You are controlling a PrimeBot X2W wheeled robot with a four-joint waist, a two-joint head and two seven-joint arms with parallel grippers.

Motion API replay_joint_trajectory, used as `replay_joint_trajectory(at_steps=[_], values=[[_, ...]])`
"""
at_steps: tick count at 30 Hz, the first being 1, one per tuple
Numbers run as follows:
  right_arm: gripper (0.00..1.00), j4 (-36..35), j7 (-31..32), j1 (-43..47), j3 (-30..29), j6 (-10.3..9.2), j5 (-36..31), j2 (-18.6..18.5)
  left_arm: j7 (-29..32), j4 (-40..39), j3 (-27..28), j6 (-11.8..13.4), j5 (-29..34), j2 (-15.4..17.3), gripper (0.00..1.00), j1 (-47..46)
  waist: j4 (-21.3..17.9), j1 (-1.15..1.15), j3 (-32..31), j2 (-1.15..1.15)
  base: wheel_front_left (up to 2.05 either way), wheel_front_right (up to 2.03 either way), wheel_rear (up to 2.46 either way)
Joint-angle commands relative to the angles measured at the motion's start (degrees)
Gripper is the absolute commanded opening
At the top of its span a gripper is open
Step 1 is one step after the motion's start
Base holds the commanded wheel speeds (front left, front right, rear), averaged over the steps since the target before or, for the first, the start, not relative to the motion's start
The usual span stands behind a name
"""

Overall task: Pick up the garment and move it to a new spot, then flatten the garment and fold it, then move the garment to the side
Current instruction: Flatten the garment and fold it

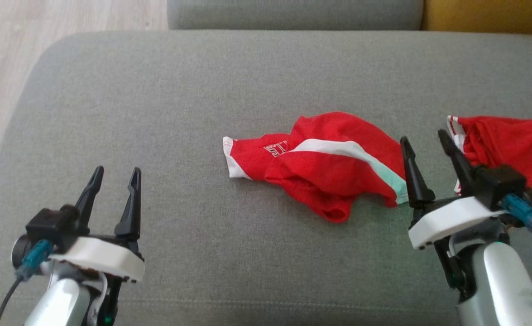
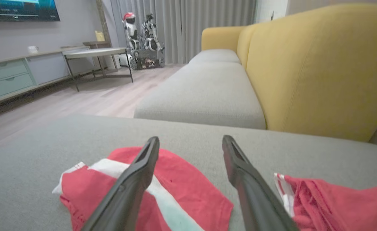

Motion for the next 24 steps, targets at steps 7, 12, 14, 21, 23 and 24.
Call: replay_joint_trajectory(at_steps=[7,12,14,21,23,24], values=[[1.0,-10.25,1.77,5.31,1.36,-0.04,-0.1,0.35,0.31,-3.18,2.02,1.64,0.61,1.74,1.0,0.69,-0.13,0.0,-3.31,0.0,0.0,0.0,0.0],[1.0,-12.42,2.94,8.64,0.8,-0.04,1.02,0.37,1.06,-4.21,1.6,2.53,0.67,1.88,1.0,2.33,-0.34,0.0,-4.15,0.0,0.0,0.0,0.0],[1.0,-12.76,3.23,9.15,0.57,-0.04,1.24,0.37,1.33,-4.51,1.47,2.7,0.65,1.95,1.0,2.59,-0.31,0.0,-4.24,0.0,0.0,0.0,0.0],[1.0,-13.08,3.74,9.46,0.3,-0.04,1.69,0.37,1.91,-4.97,1.24,2.94,0.55,2.17,1.0,2.47,-0.03,0.0,-4.07,0.0,0.0,0.0,0.0],[1.0,-13.05,3.81,9.39,0.23,-0.04,1.79,0.37,2.19,-5.06,1.1,2.94,0.46,2.16,1.0,2.27,0.09,0.0,-3.91,0.0,0.0,0.0,0.0],[1.0,-13.09,3.84,9.33,0.21,-0.04,1.83,0.37,2.39,-5.18,0.86,2.77,0.46,2.12,1.0,1.97,0.15,0.0,-3.77,0.0,0.0,0.0,0.0]])
